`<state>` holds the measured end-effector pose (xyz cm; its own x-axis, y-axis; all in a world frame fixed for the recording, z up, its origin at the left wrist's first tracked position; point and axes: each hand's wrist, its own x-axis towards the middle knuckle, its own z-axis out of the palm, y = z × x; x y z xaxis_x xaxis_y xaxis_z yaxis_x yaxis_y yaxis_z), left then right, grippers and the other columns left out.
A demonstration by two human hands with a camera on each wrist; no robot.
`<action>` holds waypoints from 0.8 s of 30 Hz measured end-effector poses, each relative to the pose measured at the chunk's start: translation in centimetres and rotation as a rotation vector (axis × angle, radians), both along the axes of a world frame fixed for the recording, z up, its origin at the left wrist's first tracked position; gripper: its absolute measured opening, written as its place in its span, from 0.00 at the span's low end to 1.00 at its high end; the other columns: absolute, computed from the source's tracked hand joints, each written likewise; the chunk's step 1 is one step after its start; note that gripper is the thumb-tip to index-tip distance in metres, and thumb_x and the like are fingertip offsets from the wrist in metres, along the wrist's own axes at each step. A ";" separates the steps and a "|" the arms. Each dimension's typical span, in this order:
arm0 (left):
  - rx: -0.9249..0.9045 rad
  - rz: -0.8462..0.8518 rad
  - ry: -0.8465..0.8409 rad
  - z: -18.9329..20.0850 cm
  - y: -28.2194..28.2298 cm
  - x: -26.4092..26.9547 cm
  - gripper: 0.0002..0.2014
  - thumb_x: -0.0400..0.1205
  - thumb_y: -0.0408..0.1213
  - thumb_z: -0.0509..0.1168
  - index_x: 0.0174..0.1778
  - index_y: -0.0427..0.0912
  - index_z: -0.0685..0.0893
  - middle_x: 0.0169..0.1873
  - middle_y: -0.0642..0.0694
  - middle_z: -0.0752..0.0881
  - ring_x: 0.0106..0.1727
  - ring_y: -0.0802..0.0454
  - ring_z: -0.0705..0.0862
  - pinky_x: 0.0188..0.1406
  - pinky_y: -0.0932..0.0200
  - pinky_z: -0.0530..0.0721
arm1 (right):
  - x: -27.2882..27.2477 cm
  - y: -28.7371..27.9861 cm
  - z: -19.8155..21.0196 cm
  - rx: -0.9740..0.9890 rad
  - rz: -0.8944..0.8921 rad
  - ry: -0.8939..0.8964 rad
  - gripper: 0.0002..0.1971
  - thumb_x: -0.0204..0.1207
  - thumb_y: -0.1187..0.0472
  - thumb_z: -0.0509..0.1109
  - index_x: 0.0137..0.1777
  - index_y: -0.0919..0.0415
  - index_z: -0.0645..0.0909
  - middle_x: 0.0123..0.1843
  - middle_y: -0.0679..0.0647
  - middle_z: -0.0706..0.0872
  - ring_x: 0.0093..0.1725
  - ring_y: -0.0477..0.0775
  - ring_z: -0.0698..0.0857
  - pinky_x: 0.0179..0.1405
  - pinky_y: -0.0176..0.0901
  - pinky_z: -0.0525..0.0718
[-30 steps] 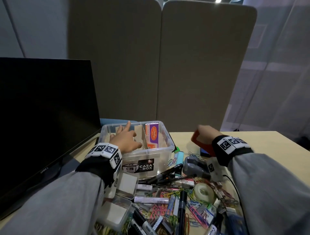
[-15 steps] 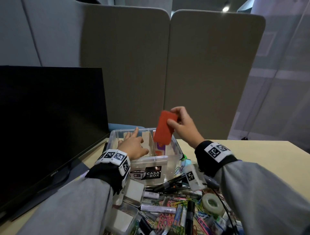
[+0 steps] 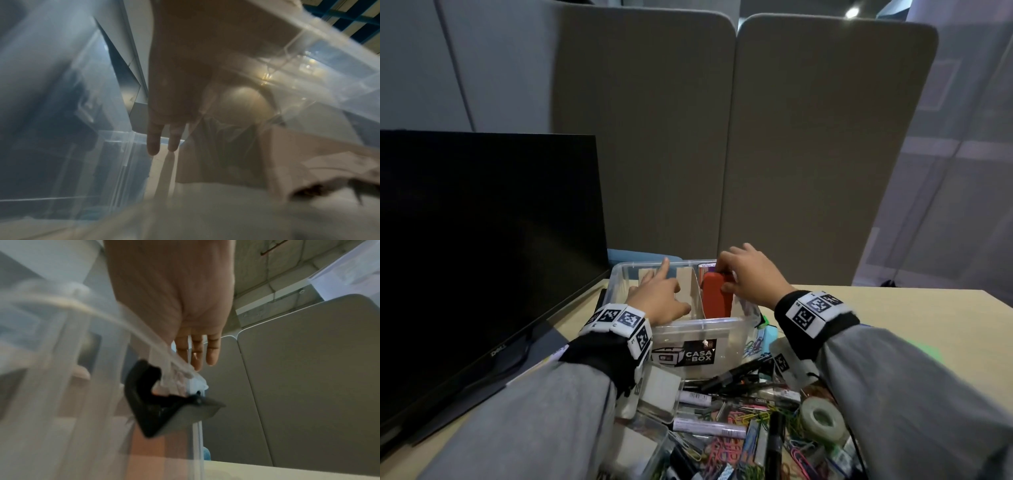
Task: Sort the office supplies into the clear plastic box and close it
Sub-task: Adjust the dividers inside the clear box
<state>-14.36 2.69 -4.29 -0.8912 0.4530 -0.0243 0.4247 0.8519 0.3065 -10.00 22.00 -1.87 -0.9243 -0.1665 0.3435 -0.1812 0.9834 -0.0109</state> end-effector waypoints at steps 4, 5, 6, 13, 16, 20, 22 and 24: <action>0.005 -0.001 0.002 -0.1 0.0 -0.1 0.26 0.81 0.53 0.67 0.73 0.47 0.76 0.86 0.50 0.38 0.86 0.44 0.46 0.81 0.36 0.60 | -0.3 -0.6 0.3 0.157 -0.004 -0.025 0.09 0.81 0.53 0.67 0.57 0.52 0.86 0.54 0.51 0.81 0.56 0.55 0.75 0.49 0.45 0.74; 0.004 -0.001 0.004 -0.1 0.0 -0.1 0.26 0.81 0.53 0.67 0.74 0.47 0.76 0.86 0.50 0.38 0.86 0.43 0.46 0.81 0.36 0.60 | -0.4 -0.6 0.3 0.159 -0.012 -0.036 0.09 0.82 0.54 0.66 0.57 0.51 0.87 0.54 0.51 0.81 0.56 0.55 0.75 0.49 0.45 0.73; 0.002 0.000 0.006 -0.1 0.0 -0.1 0.26 0.81 0.53 0.67 0.74 0.47 0.76 0.86 0.50 0.38 0.86 0.43 0.46 0.81 0.36 0.60 | -0.5 -0.7 0.4 0.148 -0.024 -0.049 0.10 0.82 0.55 0.66 0.57 0.51 0.88 0.54 0.51 0.81 0.57 0.55 0.74 0.49 0.44 0.73; 0.001 0.005 0.005 -0.1 0.1 -0.2 0.26 0.81 0.53 0.67 0.74 0.47 0.77 0.86 0.50 0.39 0.86 0.44 0.48 0.80 0.38 0.63 | 0.6 0.5 0.3 0.072 -0.016 -0.069 0.14 0.86 0.53 0.59 0.63 0.51 0.85 0.58 0.52 0.78 0.60 0.55 0.71 0.55 0.48 0.72; -0.003 0.006 0.012 -0.1 0.1 -0.3 0.26 0.81 0.53 0.67 0.73 0.47 0.77 0.86 0.50 0.39 0.86 0.44 0.49 0.80 0.39 0.63 | 1.3 3.3 -0.3 -0.093 -0.192 0.121 0.15 0.81 0.63 0.61 0.65 0.55 0.81 0.60 0.56 0.78 0.63 0.59 0.74 0.56 0.53 0.75; 0.001 0.004 0.011 -0.2 0.1 -0.3 0.26 0.80 0.53 0.67 0.73 0.47 0.77 0.86 0.49 0.39 0.86 0.43 0.50 0.80 0.39 0.64 | 3.4 8.4 -1.2 -0.003 -0.624 -0.243 0.21 0.79 0.64 0.60 0.73 0.61 0.69 0.72 0.61 0.73 0.73 0.63 0.70 0.68 0.59 0.72; 0.001 0.003 0.018 -0.2 0.1 -0.4 0.25 0.80 0.52 0.67 0.73 0.47 0.77 0.86 0.49 0.39 0.86 0.43 0.51 0.80 0.40 0.65 | 4.7 10.4 -1.9 0.094 -0.742 -0.455 0.22 0.79 0.63 0.61 0.74 0.60 0.69 0.74 0.60 0.71 0.75 0.63 0.68 0.70 0.60 0.71; -0.002 0.006 0.019 -0.1 0.1 -0.3 0.25 0.81 0.52 0.67 0.73 0.47 0.77 0.86 0.49 0.39 0.86 0.43 0.51 0.80 0.41 0.65 | 5.5 12.1 -2.8 0.139 -0.806 -0.592 0.22 0.74 0.62 0.63 0.69 0.58 0.72 0.70 0.60 0.74 0.72 0.65 0.71 0.68 0.62 0.74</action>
